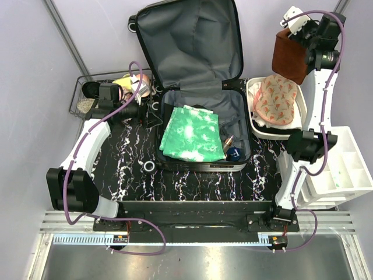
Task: Open, take out, and arrange the luggage
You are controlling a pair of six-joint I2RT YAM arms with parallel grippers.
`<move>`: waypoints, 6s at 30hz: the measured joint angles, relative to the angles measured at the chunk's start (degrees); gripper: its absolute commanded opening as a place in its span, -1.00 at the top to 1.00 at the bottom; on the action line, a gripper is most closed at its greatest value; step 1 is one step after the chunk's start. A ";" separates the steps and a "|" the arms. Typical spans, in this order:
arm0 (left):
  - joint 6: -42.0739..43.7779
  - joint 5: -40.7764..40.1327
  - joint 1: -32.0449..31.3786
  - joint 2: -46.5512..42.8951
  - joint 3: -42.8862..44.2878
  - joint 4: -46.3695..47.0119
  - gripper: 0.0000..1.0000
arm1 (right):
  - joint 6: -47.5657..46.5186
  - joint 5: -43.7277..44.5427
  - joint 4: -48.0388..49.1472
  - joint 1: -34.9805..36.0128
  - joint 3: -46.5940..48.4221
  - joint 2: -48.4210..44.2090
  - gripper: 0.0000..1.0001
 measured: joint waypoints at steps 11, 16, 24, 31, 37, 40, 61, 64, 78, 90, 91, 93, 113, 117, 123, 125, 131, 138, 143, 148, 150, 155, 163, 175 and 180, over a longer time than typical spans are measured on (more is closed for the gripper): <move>-0.37 -0.33 0.02 1.03 0.66 -0.24 -0.49 | -5.55 -6.36 7.98 -3.89 3.30 13.60 1.00; -0.96 -0.50 0.00 1.95 1.42 -0.46 -0.49 | -6.93 -10.80 13.81 -4.44 3.30 14.69 1.00; -2.29 -0.83 0.02 3.28 3.28 -0.42 -0.49 | -12.96 -21.79 19.50 -5.99 -12.35 10.47 1.00; -3.19 -1.44 0.00 3.28 3.28 -0.42 -0.49 | -22.34 -29.31 14.14 -9.42 -32.81 1.49 1.00; -3.89 -1.49 0.00 3.28 3.28 -0.35 -0.49 | -31.45 -33.35 7.19 -11.17 -45.29 -11.15 1.00; -3.91 -1.49 0.00 3.28 3.30 -0.35 -0.48 | -35.98 -33.90 2.25 -10.99 -47.93 -15.74 1.00; -3.82 -1.46 -0.26 3.17 3.28 -0.44 -0.48 | -49.22 -21.44 -28.52 -9.77 -57.81 -24.35 -0.99; -3.45 -1.49 -0.33 2.73 3.28 -0.52 -0.49 | -43.85 -23.21 -30.82 -7.72 -53.20 -24.68 -0.90; 8.63 -8.85 -10.29 0.11 1.81 -7.98 -0.37 | 16.79 -21.29 -26.97 22.08 -48.09 -23.58 -0.50; 42.56 -18.16 -24.04 3.30 -1.53 -14.73 -0.35 | 29.75 -22.25 -21.55 25.53 -57.48 -24.74 -0.65; 45.00 -19.02 -24.59 3.93 -2.27 -15.17 -0.42 | 30.56 -22.21 -20.44 25.24 -58.14 -25.51 -0.68; 48.87 -20.31 -25.59 4.94 -3.78 -16.04 -0.46 | 31.67 -22.12 -19.43 24.59 -59.14 -26.84 -0.76; 45.33 -19.23 -25.03 9.18 -0.35 -14.12 1.00 | 30.58 -24.11 4.94 21.97 -79.36 -44.50 -0.99; 40.52 -16.79 -24.04 10.19 5.18 -15.93 1.00 | 30.25 -24.50 11.04 24.85 -81.79 -45.13 -0.99; 34.62 -13.88 -22.43 13.57 11.13 -17.03 1.00 | 26.71 -24.65 14.71 33.51 -83.12 -45.11 -0.99; 33.14 -13.07 -21.70 14.34 12.31 -17.18 1.00 | 24.59 -24.13 15.21 36.41 -83.45 -44.87 -0.99; 31.32 -11.69 -20.83 14.60 13.18 -17.16 1.00 | 18.67 -20.46 17.25 42.14 -83.45 -39.95 -1.00; 30.16 -10.40 -20.09 14.60 13.22 -16.90 1.00 | 12.96 -14.08 16.65 44.26 -81.61 -31.01 -0.54; 28.74 -9.84 -19.41 14.60 13.35 -16.61 1.00 | 8.87 -9.94 14.12 44.72 -78.01 -26.56 0.54; 26.86 -9.35 -18.60 14.58 14.38 -15.23 -0.03 | 6.19 -5.79 12.39 44.70 -74.66 -25.92 1.00; 24.92 -9.25 -17.81 14.40 15.28 -14.82 -0.45 | 5.51 -5.16 11.69 43.93 -73.85 -26.16 1.00; 16.63 -8.57 -14.53 12.33 16.79 -11.56 -0.93 | 2.91 -6.73 10.10 38.38 -70.31 -27.78 1.00; 7.74 -6.38 -8.76 6.69 16.85 -5.31 -0.98 | -3.37 -12.41 6.84 21.31 -60.54 -31.71 1.00; 3.43 -2.54 -9.22 6.40 16.83 -4.39 -0.98 | -7.78 -25.62 6.14 -4.09 -36.24 -22.45 1.00; 2.34 -2.12 -9.22 7.08 16.83 -4.22 -0.98 | -8.02 -28.48 10.25 -7.93 -26.40 -10.64 1.00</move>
